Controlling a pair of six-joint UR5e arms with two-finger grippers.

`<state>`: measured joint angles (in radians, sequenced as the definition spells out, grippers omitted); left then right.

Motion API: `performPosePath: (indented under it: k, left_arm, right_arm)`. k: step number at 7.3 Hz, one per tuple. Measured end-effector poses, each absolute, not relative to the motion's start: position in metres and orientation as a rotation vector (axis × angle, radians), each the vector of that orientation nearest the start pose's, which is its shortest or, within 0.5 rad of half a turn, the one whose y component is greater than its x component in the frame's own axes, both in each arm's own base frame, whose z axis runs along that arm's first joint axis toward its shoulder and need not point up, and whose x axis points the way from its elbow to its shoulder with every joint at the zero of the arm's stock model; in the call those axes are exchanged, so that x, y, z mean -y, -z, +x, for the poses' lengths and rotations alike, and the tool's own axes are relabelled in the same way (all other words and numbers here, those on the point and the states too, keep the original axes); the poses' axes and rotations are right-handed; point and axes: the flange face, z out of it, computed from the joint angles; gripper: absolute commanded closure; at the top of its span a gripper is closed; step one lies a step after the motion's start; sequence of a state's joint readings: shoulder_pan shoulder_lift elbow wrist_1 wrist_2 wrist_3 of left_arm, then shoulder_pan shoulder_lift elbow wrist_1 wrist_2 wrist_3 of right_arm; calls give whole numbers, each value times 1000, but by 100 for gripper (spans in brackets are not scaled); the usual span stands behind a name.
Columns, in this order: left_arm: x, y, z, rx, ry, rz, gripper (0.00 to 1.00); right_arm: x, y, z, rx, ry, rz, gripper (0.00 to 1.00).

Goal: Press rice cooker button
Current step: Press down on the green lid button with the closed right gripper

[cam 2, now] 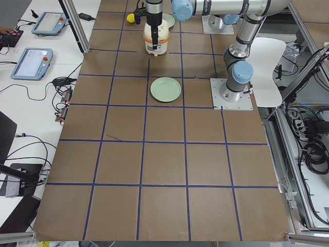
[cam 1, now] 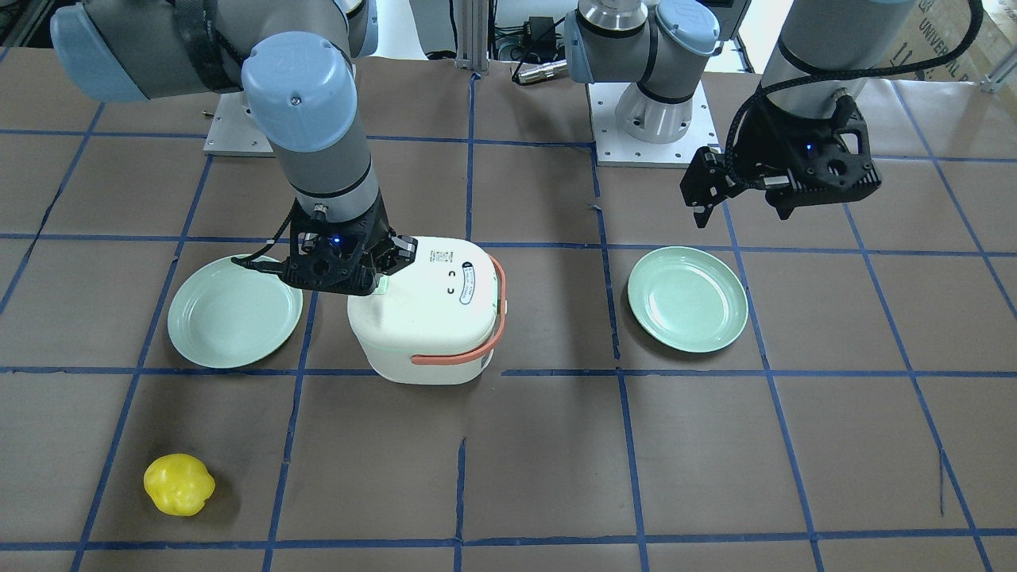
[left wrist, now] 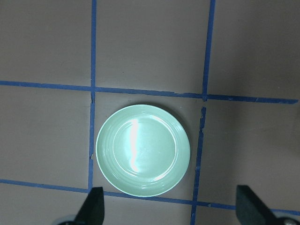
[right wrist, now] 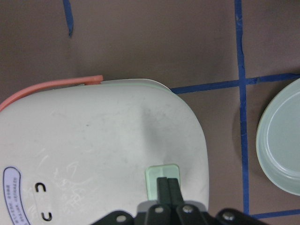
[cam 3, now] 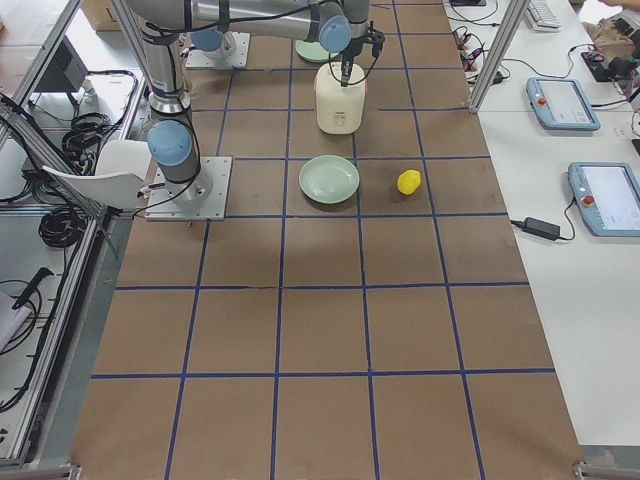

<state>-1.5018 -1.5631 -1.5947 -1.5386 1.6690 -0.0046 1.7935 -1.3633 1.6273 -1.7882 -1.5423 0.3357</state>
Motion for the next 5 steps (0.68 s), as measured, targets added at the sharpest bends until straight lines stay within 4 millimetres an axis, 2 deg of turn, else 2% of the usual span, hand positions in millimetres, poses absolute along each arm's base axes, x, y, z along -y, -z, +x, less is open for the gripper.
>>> performPosePath:
  k: [5]
  left_arm:
    - [497, -483, -90, -3041, 19, -113, 0]
  right_arm:
    - [519, -363, 256, -3130, -91, 161, 93]
